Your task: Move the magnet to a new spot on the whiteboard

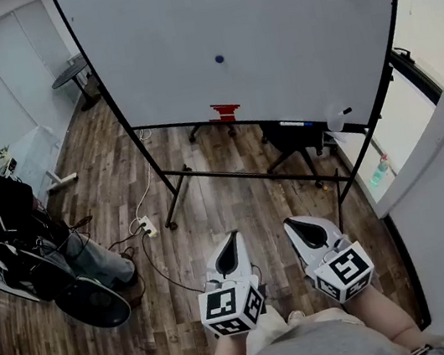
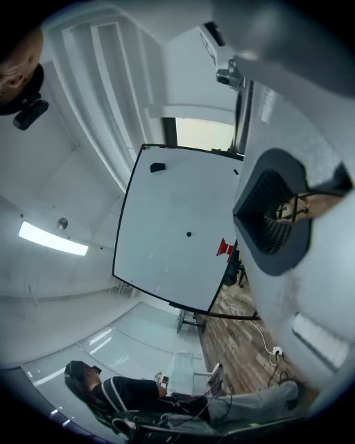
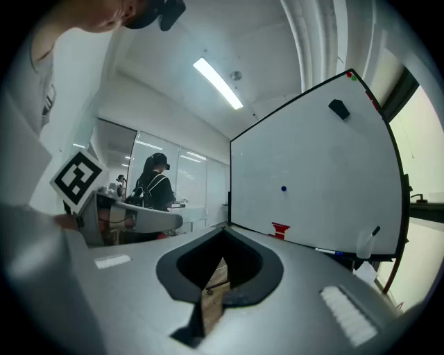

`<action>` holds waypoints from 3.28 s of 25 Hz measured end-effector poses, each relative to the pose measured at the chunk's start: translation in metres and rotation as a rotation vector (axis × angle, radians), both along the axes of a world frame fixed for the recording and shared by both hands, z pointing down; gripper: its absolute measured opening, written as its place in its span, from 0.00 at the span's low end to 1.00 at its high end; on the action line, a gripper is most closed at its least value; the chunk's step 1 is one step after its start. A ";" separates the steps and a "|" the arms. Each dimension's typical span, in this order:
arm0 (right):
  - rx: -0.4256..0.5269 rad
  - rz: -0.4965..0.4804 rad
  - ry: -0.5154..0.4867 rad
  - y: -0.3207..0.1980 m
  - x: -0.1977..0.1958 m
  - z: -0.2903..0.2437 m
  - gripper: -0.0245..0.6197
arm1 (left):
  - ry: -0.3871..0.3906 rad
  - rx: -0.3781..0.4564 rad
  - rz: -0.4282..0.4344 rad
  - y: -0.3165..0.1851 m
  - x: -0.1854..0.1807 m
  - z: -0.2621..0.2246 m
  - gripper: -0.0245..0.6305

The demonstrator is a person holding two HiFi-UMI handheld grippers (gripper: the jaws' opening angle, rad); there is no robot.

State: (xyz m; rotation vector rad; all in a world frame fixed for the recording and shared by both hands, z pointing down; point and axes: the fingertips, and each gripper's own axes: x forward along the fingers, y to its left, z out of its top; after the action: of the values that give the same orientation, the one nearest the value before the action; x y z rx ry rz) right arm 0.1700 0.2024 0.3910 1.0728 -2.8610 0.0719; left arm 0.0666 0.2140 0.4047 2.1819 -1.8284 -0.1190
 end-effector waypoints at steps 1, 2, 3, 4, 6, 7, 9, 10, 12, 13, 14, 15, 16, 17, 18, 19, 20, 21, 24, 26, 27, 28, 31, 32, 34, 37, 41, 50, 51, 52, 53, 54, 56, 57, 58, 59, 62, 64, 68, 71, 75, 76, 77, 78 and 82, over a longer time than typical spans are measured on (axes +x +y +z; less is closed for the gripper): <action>-0.002 -0.003 -0.004 0.006 0.004 0.001 0.03 | -0.003 -0.002 -0.002 0.005 0.005 0.002 0.04; -0.003 -0.005 -0.007 0.011 0.008 0.003 0.03 | -0.006 -0.005 -0.005 0.011 0.009 0.003 0.04; -0.002 -0.007 -0.008 0.017 0.012 0.004 0.03 | -0.007 -0.006 -0.008 0.016 0.013 0.005 0.04; 0.000 -0.008 -0.008 0.023 0.016 0.005 0.03 | -0.007 -0.008 -0.014 0.022 0.015 0.007 0.04; 0.003 -0.004 -0.009 0.030 0.024 0.006 0.03 | -0.001 -0.011 -0.028 0.031 0.017 0.009 0.04; 0.002 0.001 -0.013 0.032 0.029 0.006 0.03 | 0.004 -0.013 -0.033 0.035 0.018 0.010 0.04; -0.001 0.013 -0.021 0.033 0.036 0.006 0.03 | 0.007 -0.016 -0.040 0.039 0.020 0.011 0.04; -0.002 0.017 -0.025 0.034 0.039 0.006 0.03 | 0.006 -0.016 -0.043 0.041 0.020 0.012 0.04; -0.002 0.019 -0.030 0.038 0.043 0.005 0.03 | 0.004 -0.017 -0.047 0.045 0.022 0.012 0.04; -0.001 0.019 -0.032 0.040 0.045 0.005 0.03 | 0.001 -0.017 -0.047 0.046 0.023 0.012 0.04; 0.000 0.018 -0.034 0.041 0.047 0.004 0.03 | -0.003 -0.015 -0.044 0.047 0.025 0.012 0.04; 0.002 0.017 -0.036 0.043 0.048 0.004 0.03 | -0.009 -0.012 -0.040 0.048 0.027 0.011 0.04; 0.004 0.016 -0.040 0.043 0.050 0.003 0.03 | -0.016 -0.009 -0.035 0.047 0.029 0.010 0.04; 0.006 0.016 -0.042 0.043 0.052 0.002 0.03 | -0.023 -0.006 -0.031 0.047 0.031 0.008 0.04; 0.007 0.015 -0.044 0.043 0.053 0.001 0.03 | -0.027 -0.003 -0.028 0.047 0.032 0.007 0.04; 0.007 0.015 -0.044 0.042 0.055 0.000 0.03 | -0.029 -0.001 -0.027 0.047 0.034 0.006 0.04; 0.005 0.014 -0.044 0.042 0.056 0.000 0.03 | -0.030 0.000 -0.027 0.047 0.035 0.005 0.04; 0.002 0.011 -0.046 0.042 0.057 0.000 0.03 | -0.028 -0.001 -0.027 0.047 0.036 0.005 0.04; -0.011 -0.017 -0.060 0.044 0.059 0.002 0.03 | -0.019 -0.008 -0.021 0.047 0.041 0.007 0.04; -0.013 -0.027 -0.065 0.044 0.061 0.005 0.04 | -0.017 -0.011 -0.020 0.047 0.044 0.008 0.04; -0.014 -0.028 -0.066 0.044 0.062 0.006 0.04 | -0.016 -0.011 -0.020 0.046 0.045 0.009 0.04; -0.017 -0.028 -0.069 0.043 0.063 0.007 0.04 | -0.014 -0.011 -0.020 0.046 0.047 0.009 0.04; -0.026 -0.030 -0.078 0.037 0.065 0.007 0.04 | -0.024 -0.015 -0.019 0.043 0.050 0.008 0.04; -0.027 -0.029 -0.080 0.034 0.065 0.007 0.04 | -0.033 -0.019 -0.017 0.042 0.050 0.008 0.04; -0.027 -0.025 -0.085 0.030 0.066 0.007 0.04 | -0.045 -0.029 -0.013 0.040 0.051 0.010 0.04; -0.031 -0.021 -0.094 0.024 0.066 0.007 0.04 | -0.039 -0.041 -0.019 0.032 0.049 0.013 0.04; -0.038 -0.006 -0.089 0.009 0.072 0.010 0.04 | -0.033 -0.048 -0.012 0.012 0.053 0.013 0.04; -0.037 0.036 -0.075 -0.043 0.070 0.016 0.04 | -0.028 -0.036 0.046 -0.043 0.053 0.018 0.04; -0.035 0.041 -0.073 -0.051 0.068 0.016 0.04 | -0.035 -0.034 0.048 -0.051 0.051 0.018 0.04; -0.032 0.045 -0.071 -0.060 0.066 0.016 0.04 | -0.041 -0.034 0.051 -0.059 0.050 0.019 0.04; -0.029 0.049 -0.070 -0.068 0.064 0.016 0.04 | -0.043 -0.034 0.055 -0.067 0.049 0.020 0.04; -0.027 0.053 -0.070 -0.077 0.062 0.015 0.04 | -0.043 -0.034 0.060 -0.076 0.047 0.020 0.04; -0.023 0.058 -0.071 -0.095 0.056 0.014 0.04 | -0.041 -0.036 0.067 -0.093 0.041 0.021 0.04; -0.021 0.061 -0.071 -0.103 0.053 0.013 0.04 | -0.040 -0.036 0.070 -0.102 0.038 0.021 0.04; -0.021 0.064 -0.071 -0.112 0.049 0.013 0.04 | -0.038 -0.037 0.072 -0.110 0.034 0.021 0.04; -0.021 0.068 -0.071 -0.120 0.045 0.014 0.04 | -0.038 -0.036 0.074 -0.119 0.030 0.021 0.04; -0.022 0.072 -0.068 -0.145 0.030 0.014 0.04 | -0.038 -0.034 0.076 -0.145 0.014 0.021 0.04; -0.018 0.072 -0.064 -0.163 0.019 0.013 0.04 | -0.038 -0.033 0.075 -0.163 0.004 0.021 0.04; -0.009 0.080 -0.063 -0.198 0.000 0.007 0.04 | -0.044 -0.030 0.083 -0.199 -0.016 0.019 0.04; -0.009 0.088 -0.058 -0.222 -0.012 0.005 0.04 | -0.047 -0.027 0.090 -0.226 -0.029 0.016 0.04; -0.005 0.093 -0.049 -0.257 -0.027 0.000 0.04 | -0.054 -0.020 0.097 -0.267 -0.044 0.009 0.04; -0.004 0.096 -0.049 -0.267 -0.030 -0.001 0.04 | -0.056 -0.017 0.100 -0.278 -0.047 0.008 0.04; -0.003 0.099 -0.048 -0.277 -0.033 -0.001 0.04 | -0.058 -0.014 0.103 -0.290 -0.049 0.007 0.04; -0.001 0.103 -0.047 -0.286 -0.036 -0.001 0.04 | -0.060 -0.010 0.108 -0.301 -0.051 0.006 0.04; 0.000 0.122 -0.049 -0.315 -0.044 0.003 0.04 | -0.075 0.006 0.131 -0.336 -0.055 0.005 0.04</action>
State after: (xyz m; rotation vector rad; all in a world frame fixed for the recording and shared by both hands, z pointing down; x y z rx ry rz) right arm 0.1264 -0.1124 0.3935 1.2618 -2.8358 0.1074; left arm 0.0112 -0.1216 0.4095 2.3323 -1.7190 -0.0158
